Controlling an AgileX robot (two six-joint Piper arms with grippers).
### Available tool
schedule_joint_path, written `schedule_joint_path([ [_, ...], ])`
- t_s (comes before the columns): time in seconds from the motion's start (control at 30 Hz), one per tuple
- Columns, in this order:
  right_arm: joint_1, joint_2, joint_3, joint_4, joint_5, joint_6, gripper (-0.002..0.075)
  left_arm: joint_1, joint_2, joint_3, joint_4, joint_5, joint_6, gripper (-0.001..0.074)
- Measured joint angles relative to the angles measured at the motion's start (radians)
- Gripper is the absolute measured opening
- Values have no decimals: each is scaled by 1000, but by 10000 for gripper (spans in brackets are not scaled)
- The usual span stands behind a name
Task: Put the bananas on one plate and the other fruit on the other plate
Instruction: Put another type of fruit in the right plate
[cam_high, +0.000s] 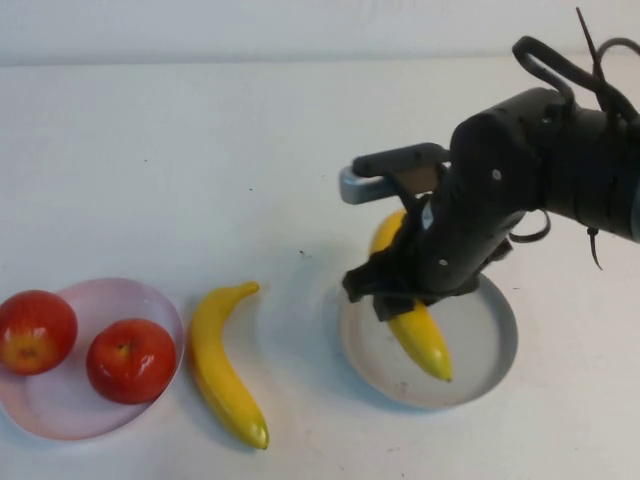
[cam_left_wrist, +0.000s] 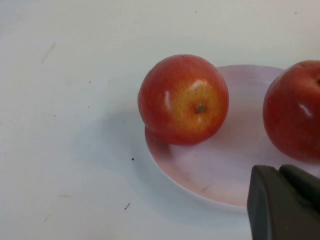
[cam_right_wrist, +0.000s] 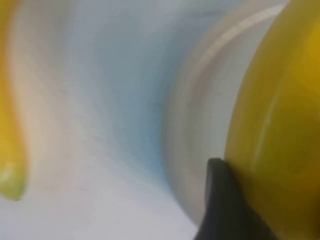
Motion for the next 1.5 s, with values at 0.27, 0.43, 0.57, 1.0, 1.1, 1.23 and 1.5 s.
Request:
schedule_joint_path([
  [0.27,-60,76,19,-4,18,53,309,0,0,0,0,0,0,-4],
  [0.43,-75,119,19,-4,52,82,309,0,0,0,0,0,0,-4],
  [0.57,-80,131,19,-6,66,86,309,0,0,0,0,0,0,-4],
  [1.0,-55,74,8,-6,89,76,454,0,0,0,0,0,0,-4],
  [1.1,6,53,-43,9,89,3,437,0,0,0,0,0,0,-4],
  [1.23,117,75,-134,60,85,-142,427,0,0,0,0,0,0,-4],
  [1.5,265,273,-342,109,117,-286,424,0,0,0,0,0,0,-4],
])
